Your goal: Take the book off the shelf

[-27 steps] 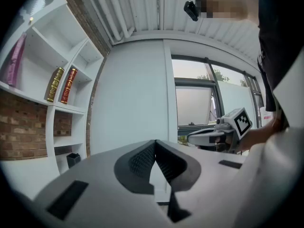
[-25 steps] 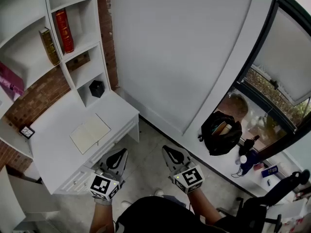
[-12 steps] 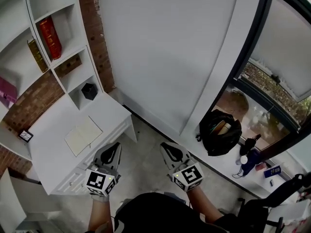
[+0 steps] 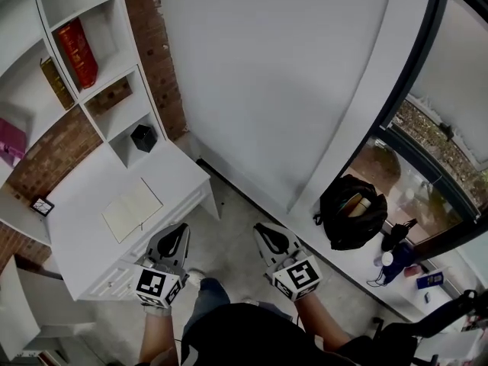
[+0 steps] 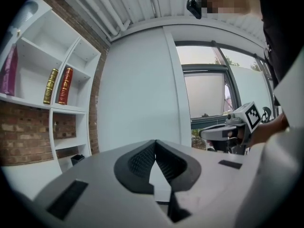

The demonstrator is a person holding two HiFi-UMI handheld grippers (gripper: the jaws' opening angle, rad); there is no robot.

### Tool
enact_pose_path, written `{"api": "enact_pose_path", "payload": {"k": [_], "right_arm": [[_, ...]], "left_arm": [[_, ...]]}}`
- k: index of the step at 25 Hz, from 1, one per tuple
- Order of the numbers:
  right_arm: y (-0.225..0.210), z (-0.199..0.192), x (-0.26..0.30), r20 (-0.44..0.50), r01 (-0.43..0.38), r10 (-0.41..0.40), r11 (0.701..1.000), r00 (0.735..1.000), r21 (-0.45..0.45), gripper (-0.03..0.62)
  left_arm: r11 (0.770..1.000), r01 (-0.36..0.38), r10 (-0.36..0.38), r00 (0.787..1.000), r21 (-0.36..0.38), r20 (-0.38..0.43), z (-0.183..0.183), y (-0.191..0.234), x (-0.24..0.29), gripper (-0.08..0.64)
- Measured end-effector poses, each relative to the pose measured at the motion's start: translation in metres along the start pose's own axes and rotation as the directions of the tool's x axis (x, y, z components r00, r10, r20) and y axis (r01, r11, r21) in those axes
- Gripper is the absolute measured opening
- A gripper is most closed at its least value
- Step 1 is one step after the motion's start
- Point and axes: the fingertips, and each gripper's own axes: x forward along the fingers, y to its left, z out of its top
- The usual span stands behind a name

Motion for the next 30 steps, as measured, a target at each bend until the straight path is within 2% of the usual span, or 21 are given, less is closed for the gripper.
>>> {"api": "enact_pose_path", "payload": {"k": [5,16,24,30], "right_arm": [[-0.003,0.003,0.043,-0.007,-0.024,0.024,1.000,1.000,-0.003,0.021],[-0.006,0.013,0.180,-0.055,-0.060,0.060,0.998,0.997,-0.009,0.023],[0.021,0.027,0.290,-0.075,-0.126,0.123,0.991,0.990,-0.040,0.023],[0.052,0.036,0.368,-0.072,-0.209,0.204,0.975,0.976,-0.073,0.023]], "left_arm": [[0.999,-0.033,0.033,0.999,-0.016,0.009,-0.006,0.041,0.007,0.008],[0.993,-0.109,0.110,0.994,-0.053,0.018,-0.015,0.175,0.029,0.008],[0.983,-0.166,0.168,0.985,-0.080,0.027,-0.018,0.278,0.026,0.008],[0.964,-0.246,0.250,0.968,-0.098,0.028,-0.034,0.348,0.007,0.008]]}}
